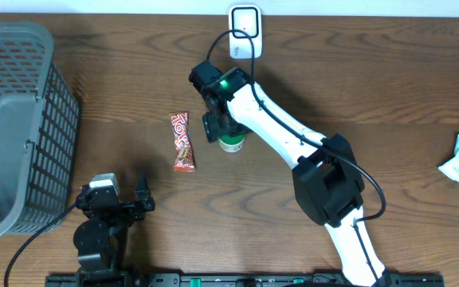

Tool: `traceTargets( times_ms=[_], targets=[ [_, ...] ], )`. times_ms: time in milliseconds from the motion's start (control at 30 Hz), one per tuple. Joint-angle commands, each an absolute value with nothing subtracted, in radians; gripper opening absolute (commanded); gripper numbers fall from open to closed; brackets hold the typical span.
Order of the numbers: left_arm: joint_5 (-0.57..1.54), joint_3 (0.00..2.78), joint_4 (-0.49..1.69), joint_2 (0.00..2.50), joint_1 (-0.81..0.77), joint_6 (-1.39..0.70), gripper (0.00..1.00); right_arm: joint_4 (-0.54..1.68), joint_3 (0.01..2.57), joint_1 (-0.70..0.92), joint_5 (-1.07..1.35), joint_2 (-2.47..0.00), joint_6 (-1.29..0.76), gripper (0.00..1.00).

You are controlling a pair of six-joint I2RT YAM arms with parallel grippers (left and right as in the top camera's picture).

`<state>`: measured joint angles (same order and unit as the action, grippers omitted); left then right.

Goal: Scan the item barcode
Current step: 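Lower the right gripper over the jar's green lid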

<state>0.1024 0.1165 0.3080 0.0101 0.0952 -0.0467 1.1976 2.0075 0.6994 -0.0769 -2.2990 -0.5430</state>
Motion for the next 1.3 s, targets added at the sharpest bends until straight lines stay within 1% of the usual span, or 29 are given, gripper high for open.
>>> traceTargets(
  times_ms=[0, 267, 333, 400, 500, 600, 667, 1000, 1267],
  targets=[
    [0.105, 0.102, 0.332, 0.004, 0.092, -0.030, 0.98, 1.204, 2.014, 0.692, -0.077, -2.296, -0.723, 0.99],
    [0.105, 0.102, 0.332, 0.004, 0.092, -0.030, 0.98, 1.289, 2.041, 0.668, -0.043, -2.294, -0.721, 0.99],
    [0.105, 0.102, 0.332, 0.004, 0.092, -0.030, 0.98, 1.300, 2.041, 0.667, 0.011, -2.294, -0.651, 0.99],
    [0.105, 0.102, 0.332, 0.004, 0.092, -0.030, 0.98, 1.293, 2.039, 0.670, 0.004, -2.294, -0.554, 0.99],
    [0.105, 0.102, 0.332, 0.004, 0.092, -0.030, 0.98, 1.245, 2.036, 0.678, 0.012, -2.294, -0.476, 0.99],
    [0.105, 0.102, 0.332, 0.004, 0.092, -0.030, 0.98, 1.196, 2.036, 0.680, 0.094, -2.295, -0.410, 0.99],
    [0.105, 0.102, 0.332, 0.004, 0.092, -0.030, 0.98, 1.198, 2.035, 0.674, 0.126, -2.296, -0.416, 0.99],
    [0.105, 0.102, 0.332, 0.004, 0.092, -0.030, 0.98, 1.192, 2.035, 0.617, 0.121, -2.305, -0.429, 0.99],
    [0.105, 0.102, 0.332, 0.004, 0.092, -0.030, 0.98, 1.196, 2.035, 0.629, 0.110, -2.372, -0.406, 0.99]
  ],
)
